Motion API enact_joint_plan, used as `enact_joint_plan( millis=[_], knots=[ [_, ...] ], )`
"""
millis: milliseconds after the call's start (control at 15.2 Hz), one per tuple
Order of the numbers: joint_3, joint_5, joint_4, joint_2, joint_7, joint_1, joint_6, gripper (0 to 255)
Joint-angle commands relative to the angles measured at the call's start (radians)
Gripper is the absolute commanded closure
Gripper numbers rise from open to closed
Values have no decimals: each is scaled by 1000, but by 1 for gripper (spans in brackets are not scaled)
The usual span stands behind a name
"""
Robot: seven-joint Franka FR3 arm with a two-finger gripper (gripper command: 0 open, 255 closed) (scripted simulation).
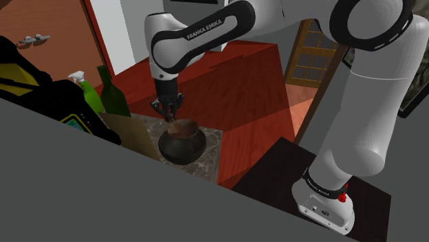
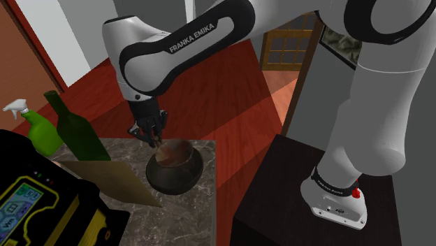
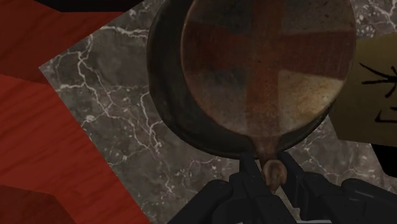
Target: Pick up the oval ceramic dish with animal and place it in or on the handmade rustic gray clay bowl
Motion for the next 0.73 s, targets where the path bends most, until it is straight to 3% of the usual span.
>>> enact_joint_plan(
  millis=[0, 330, 660],
  knots=[
    [0, -1, -19, 5, -1, 0, 25, 255],
    [-2, -6, -53, 33, -1, 2, 86, 255],
    [-2, -6, -53, 33, -1, 2, 86, 255]
  ],
)
